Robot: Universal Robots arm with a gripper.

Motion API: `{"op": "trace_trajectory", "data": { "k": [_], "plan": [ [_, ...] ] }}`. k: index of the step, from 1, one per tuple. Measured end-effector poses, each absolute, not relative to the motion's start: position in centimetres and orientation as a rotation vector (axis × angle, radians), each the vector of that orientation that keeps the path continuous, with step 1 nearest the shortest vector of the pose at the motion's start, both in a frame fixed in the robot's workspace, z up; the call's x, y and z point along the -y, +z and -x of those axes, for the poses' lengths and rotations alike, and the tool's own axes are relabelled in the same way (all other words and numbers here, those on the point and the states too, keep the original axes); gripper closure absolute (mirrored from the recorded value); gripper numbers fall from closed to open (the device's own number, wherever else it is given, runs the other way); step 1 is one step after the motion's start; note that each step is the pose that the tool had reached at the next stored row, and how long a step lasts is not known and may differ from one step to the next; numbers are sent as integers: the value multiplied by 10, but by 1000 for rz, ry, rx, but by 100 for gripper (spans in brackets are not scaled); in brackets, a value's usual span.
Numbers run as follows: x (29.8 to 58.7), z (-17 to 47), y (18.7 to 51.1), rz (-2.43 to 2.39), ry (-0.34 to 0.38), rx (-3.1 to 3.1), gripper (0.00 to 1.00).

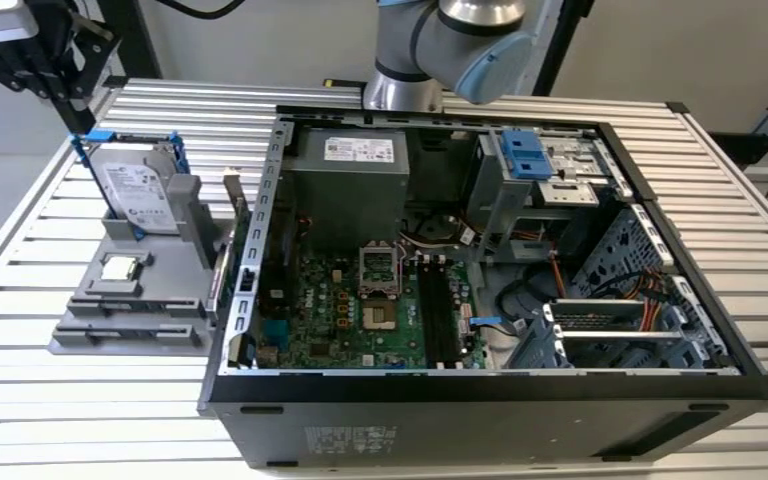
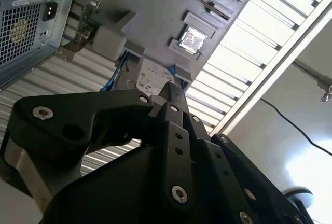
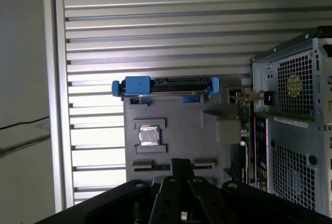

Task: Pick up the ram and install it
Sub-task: 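Reach for the ram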

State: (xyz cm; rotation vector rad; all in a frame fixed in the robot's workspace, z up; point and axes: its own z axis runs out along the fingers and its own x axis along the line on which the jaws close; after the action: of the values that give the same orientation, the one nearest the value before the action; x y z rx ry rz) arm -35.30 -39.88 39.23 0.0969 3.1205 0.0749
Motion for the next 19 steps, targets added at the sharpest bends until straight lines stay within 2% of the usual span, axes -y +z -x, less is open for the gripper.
{"op": "trace_trajectory", "data": {
  "k": [11,19],
  "plan": [
    [399,353,392,-97,75,-3120,100],
    [419,353,392,-97,75,-3121,100]
  ]
}}
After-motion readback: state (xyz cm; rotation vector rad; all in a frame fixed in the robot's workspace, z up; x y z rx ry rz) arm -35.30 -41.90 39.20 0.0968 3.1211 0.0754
